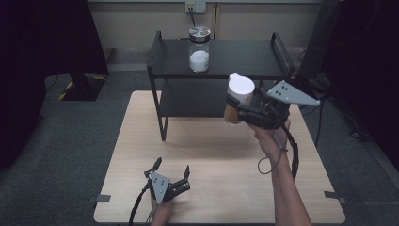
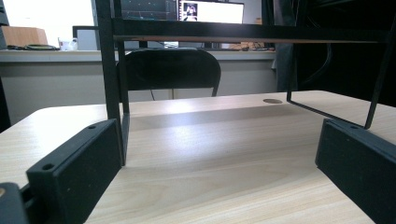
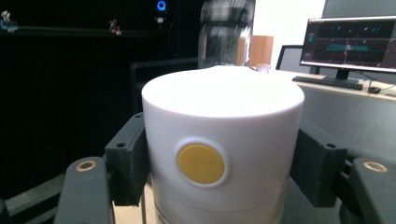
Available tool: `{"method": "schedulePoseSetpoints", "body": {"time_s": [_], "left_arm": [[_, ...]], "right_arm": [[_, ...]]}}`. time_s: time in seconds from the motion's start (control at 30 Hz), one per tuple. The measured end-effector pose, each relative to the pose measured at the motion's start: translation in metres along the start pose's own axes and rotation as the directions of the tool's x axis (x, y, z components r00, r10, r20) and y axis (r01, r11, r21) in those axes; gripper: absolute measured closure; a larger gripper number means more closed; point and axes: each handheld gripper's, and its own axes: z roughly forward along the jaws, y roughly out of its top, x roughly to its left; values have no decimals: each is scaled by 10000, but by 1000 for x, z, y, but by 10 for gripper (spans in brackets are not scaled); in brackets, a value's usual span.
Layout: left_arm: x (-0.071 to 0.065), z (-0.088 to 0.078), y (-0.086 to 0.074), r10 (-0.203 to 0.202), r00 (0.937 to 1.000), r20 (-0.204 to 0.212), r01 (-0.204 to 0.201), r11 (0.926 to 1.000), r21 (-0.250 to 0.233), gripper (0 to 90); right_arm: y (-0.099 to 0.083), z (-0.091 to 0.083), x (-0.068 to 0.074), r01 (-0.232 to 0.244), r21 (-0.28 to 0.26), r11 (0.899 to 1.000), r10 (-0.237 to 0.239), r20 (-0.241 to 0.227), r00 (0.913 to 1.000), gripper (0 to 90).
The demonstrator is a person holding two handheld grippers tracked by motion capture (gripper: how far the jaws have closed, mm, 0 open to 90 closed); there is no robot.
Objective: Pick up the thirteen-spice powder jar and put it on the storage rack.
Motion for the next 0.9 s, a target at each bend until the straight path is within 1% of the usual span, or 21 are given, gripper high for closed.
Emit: {"method": "schedulePoseSetpoints", "body": {"time_s": [0.03,0.07,0.17,0.2,0.27,0.3,0.37,0.43,0.5,0.53,0.6,0.73,0.8,0.9], "left_arm": [[0,0,0,10,10000,1,-10,10000,3,0],[0,0,0,6,10000,4,-6,10000,5,0],[0,0,0,19,10000,-2,-19,10000,5,0],[0,0,0,6,10000,2,-6,10000,6,0],[0,0,0,11,10000,0,-11,10000,9,0],[0,0,0,9,10000,1,-9,10000,6,0],[0,0,0,7,10000,0,-7,10000,11,0],[0,0,0,8,10000,-5,-8,10000,-3,0],[0,0,0,14,10000,-1,-14,10000,8,0],[0,0,0,10,10000,0,-10,10000,5,0],[0,0,0,16,10000,-2,-16,10000,5,0],[0,0,0,14,10000,-2,-14,10000,4,0],[0,0,0,13,10000,-1,-13,10000,5,0],[0,0,0,21,10000,-4,-21,10000,5,0]], "right_arm": [[12,3,-1,65,20,10000,-65,84,9999,302],[19,5,0,141,-17,9999,-140,191,9997,302],[35,10,0,63,-131,9999,-58,391,9992,302],[43,13,0,65,-147,9999,-57,560,9984,302],[51,18,2,75,-128,9999,-64,786,9969,302],[57,23,2,24,-130,9999,-12,925,9957,301],[63,31,4,70,-133,9999,-54,1218,9925,302],[67,39,7,117,-131,9998,-96,1455,9893,302],[70,48,8,63,-163,9998,-34,1694,9855,302],[71,53,10,77,-183,9998,-41,1889,9820,302],[72,60,11,86,-201,9998,-42,2118,9773,302],[70,74,11,-17,-141,9999,54,2656,9641,301],[67,81,10,-94,-113,9999,123,2954,9553,301],[62,87,6,-253,-289,9993,331,3100,9502,301]]}}
